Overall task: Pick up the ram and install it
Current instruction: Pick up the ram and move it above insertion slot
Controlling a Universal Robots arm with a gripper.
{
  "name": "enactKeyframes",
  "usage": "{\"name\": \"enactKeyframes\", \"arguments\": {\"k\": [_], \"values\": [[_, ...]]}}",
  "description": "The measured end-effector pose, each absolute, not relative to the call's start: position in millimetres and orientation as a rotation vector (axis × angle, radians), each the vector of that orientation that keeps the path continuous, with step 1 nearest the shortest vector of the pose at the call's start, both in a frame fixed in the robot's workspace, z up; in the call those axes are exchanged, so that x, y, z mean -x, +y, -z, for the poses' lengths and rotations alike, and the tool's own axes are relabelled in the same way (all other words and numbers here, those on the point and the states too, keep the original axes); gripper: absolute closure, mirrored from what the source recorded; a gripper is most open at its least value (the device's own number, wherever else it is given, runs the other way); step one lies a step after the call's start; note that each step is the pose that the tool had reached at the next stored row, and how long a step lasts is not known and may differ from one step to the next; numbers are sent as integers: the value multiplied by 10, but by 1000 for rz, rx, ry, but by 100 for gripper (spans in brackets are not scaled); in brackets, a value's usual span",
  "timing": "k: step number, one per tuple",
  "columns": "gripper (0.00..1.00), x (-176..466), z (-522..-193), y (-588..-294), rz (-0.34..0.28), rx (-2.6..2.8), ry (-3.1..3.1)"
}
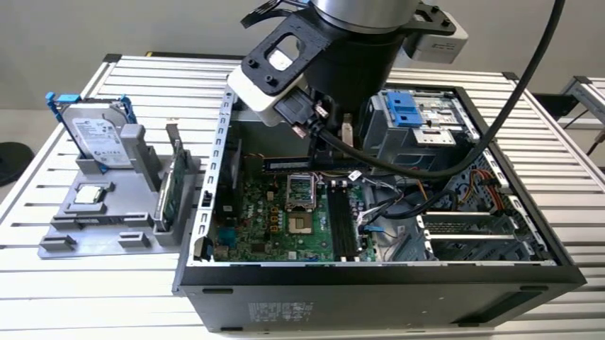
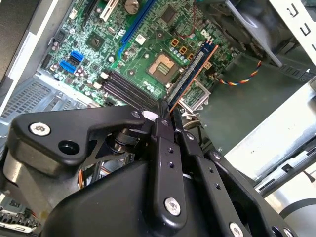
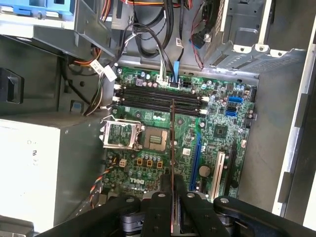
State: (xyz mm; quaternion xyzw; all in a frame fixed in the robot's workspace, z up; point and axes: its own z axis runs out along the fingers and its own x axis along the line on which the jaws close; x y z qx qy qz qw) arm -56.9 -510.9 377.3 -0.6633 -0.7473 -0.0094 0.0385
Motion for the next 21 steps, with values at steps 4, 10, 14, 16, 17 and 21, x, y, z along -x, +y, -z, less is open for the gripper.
{"name": "enactKeyframes", "arguments": {"k": [4, 10, 14, 16, 17, 21], "values": [[100, 552, -3773, -5110, 29, 2034, -2292], [100, 494, -3773, -5109, 30, 2036, -2292], [100, 428, -3772, -5110, 31, 2043, -2285], [100, 396, -3772, -5110, 31, 2047, -2282], [100, 382, -3772, -5110, 31, 2048, -2281], [100, 325, -3772, -5110, 32, 2051, -2278]]}}
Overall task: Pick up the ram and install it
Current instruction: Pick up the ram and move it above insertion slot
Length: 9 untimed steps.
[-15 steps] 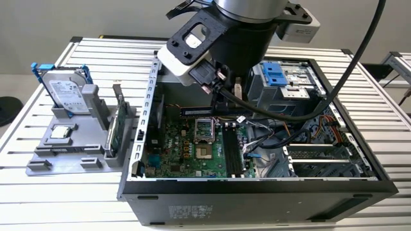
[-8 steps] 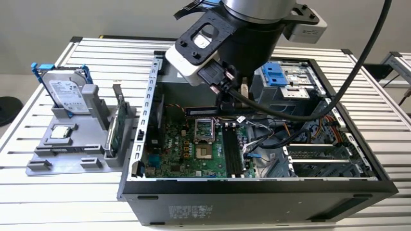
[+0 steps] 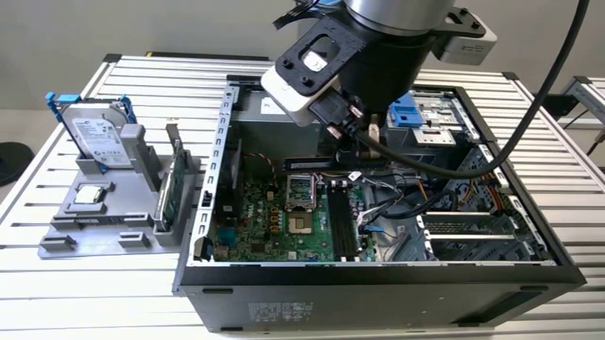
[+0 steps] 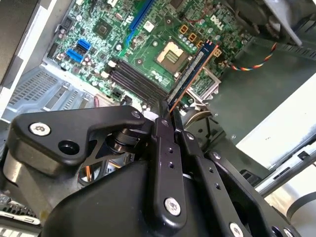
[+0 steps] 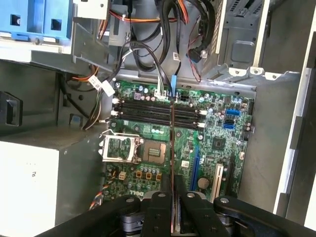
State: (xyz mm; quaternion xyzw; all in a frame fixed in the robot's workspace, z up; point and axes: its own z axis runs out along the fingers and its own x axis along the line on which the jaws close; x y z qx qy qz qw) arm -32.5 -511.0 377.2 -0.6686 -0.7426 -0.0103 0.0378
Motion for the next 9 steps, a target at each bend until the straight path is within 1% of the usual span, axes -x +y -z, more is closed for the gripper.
{"name": "enactKeyframes", "arguments": {"k": [9], "values": [[100, 248, -3765, -5110, 53, 2064, -2293]]}}
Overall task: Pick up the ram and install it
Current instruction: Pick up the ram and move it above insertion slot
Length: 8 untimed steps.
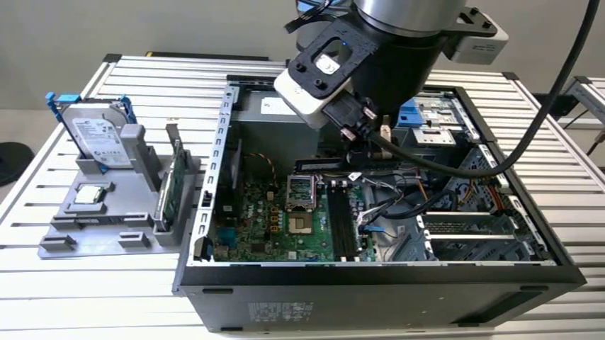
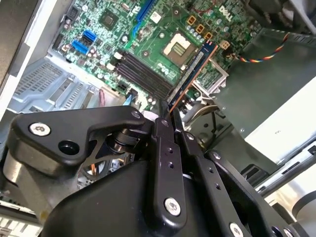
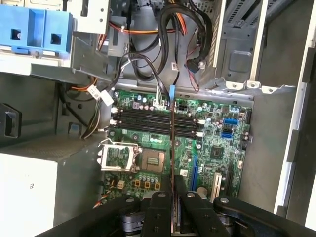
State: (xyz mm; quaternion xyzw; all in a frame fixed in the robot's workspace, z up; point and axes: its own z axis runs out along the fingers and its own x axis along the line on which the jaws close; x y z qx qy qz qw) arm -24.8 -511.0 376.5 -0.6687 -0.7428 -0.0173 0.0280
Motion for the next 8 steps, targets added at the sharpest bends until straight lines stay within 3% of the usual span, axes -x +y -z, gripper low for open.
{"name": "enactKeyframes", "arguments": {"k": [8], "values": [[100, 236, -3753, -5109, 58, 2170, -2196]]}}
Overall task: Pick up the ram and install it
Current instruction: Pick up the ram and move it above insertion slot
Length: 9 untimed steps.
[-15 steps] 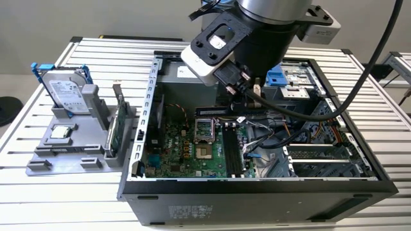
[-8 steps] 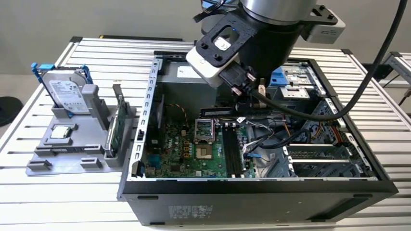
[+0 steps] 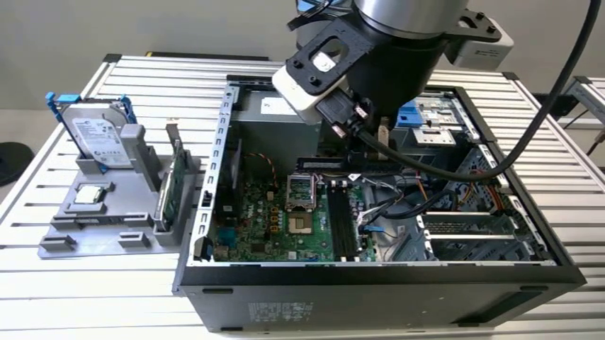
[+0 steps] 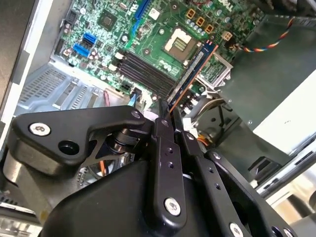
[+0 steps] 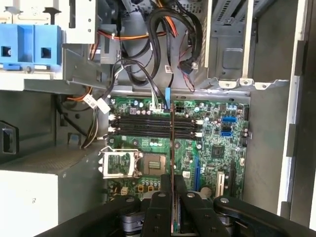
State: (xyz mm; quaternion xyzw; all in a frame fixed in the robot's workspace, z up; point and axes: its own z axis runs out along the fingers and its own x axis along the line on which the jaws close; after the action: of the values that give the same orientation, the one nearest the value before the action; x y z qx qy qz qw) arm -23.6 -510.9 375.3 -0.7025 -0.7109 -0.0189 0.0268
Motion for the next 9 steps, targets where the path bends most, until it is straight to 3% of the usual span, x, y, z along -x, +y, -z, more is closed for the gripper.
{"name": "enactKeyframes", "arguments": {"k": [9], "values": [[100, 173, -3749, -5102, 65, 2176, -2196]]}}
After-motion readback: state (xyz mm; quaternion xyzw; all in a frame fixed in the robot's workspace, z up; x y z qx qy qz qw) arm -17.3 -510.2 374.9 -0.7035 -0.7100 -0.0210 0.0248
